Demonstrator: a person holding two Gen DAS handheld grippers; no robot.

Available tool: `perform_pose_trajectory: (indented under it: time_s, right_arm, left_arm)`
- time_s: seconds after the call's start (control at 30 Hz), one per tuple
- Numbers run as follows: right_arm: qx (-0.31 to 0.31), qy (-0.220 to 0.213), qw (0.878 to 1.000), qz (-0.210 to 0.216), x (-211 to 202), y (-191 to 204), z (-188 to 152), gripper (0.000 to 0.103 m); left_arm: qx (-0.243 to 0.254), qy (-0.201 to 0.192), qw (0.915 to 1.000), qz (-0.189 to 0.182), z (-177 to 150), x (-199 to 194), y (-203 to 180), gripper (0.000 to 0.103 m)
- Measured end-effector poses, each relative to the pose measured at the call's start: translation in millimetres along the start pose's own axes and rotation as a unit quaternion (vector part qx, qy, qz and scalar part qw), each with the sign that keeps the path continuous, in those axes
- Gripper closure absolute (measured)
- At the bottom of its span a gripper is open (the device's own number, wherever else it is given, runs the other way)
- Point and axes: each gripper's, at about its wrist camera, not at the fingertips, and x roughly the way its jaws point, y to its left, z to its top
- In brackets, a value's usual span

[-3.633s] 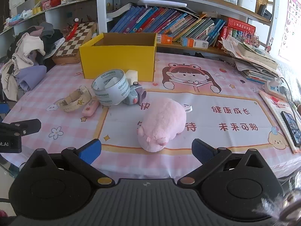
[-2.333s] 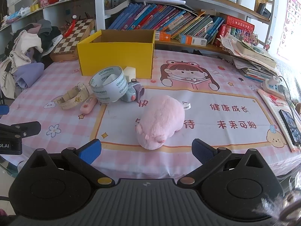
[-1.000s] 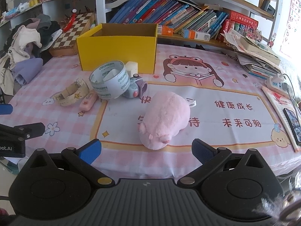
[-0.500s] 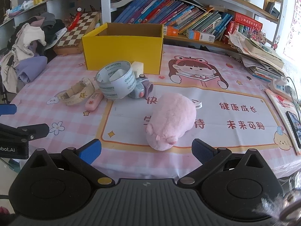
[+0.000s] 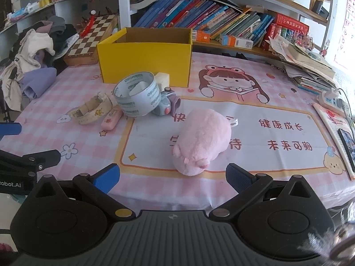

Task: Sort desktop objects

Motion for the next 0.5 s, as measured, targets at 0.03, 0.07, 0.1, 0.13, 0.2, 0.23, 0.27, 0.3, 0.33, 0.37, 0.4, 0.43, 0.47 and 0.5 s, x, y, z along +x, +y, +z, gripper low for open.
perform_pose_trajectory:
  time_s: [0.03, 0.07, 0.1, 0.13, 0.2, 0.23, 0.27, 0.3, 0.33, 0.37, 0.4, 0.43, 0.47, 0.5]
  right_arm:
    - [-0.002, -0.001, 1.000, 0.000, -0.4, 0.5, 0.0, 0.000]
    - [-0.003, 0.000, 1.000, -0.003, -0.3, 1.0, 0.3, 0.000]
    - [-0.004, 0.001, 1.000, -0.006, -0.3, 1.5, 0.5, 0.000]
    - [-0.004, 0.002, 1.000, -0.010, 0.0, 1.7, 0.8, 0.000]
    - [-0.002, 0.004, 1.000, -0.012, 0.3, 1.7, 1.0, 0.000]
    - [-0.001, 0.005, 1.000, -0.012, 0.6, 1.5, 0.8, 0.001]
    - [0.000, 0.007, 1.000, -0.012, 1.3, 1.0, 0.6, 0.001]
    - [0.002, 0.010, 1.000, -0.012, 2.0, 0.5, 0.4, 0.001]
    - [0.003, 0.010, 1.000, -0.012, 1.7, 0.3, 0.5, 0.001]
    - [0.004, 0.010, 1.000, -0.011, 1.3, 0.1, 0.7, 0.001]
    - [0.003, 0.008, 1.000, -0.012, 0.7, -0.2, 0.8, 0.001]
    - [0.003, 0.006, 1.000, -0.012, 0.2, -0.4, 0.9, 0.001]
    - [0.003, 0.006, 1.000, -0.012, 0.5, -1.1, 1.1, 0.001]
    - [0.004, 0.007, 1.000, -0.012, 0.8, -1.7, 1.3, 0.001]
  left_arm:
    - [0.000, 0.001, 1.0000, 0.000, -0.5, -0.1, 0.0, 0.000]
    - [-0.001, 0.002, 1.0000, 0.000, -1.0, -0.2, 0.0, 0.000]
    - [-0.001, 0.003, 1.0000, 0.000, -1.5, -0.3, 0.0, 0.000]
    - [0.000, 0.003, 1.0000, 0.001, -1.4, -0.8, 0.1, 0.000]
    - [0.000, 0.000, 1.0000, 0.002, -1.4, -2.3, 0.3, 0.000]
    - [0.000, -0.002, 1.0000, 0.000, -1.8, -3.1, 0.1, 0.000]
    - [0.001, -0.002, 1.0000, -0.002, -2.3, -3.4, -0.3, 0.000]
    - [0.003, 0.000, 1.0000, -0.003, -2.5, -3.4, -1.3, 0.000]
    - [0.006, 0.001, 1.0000, -0.005, -2.7, -3.5, -2.2, 0.000]
    - [0.009, -0.001, 0.9999, -0.008, -2.9, -4.6, -3.0, 0.000]
    - [0.011, -0.004, 0.9999, -0.011, -3.0, -5.7, -3.7, 0.000]
    - [0.013, -0.007, 0.9998, -0.011, -2.5, -6.6, -4.3, 0.000]
    - [0.013, -0.009, 0.9998, -0.010, -1.9, -7.0, -4.6, 0.000]
    - [0.013, -0.010, 0.9998, -0.008, -1.1, -6.8, -4.4, 0.000]
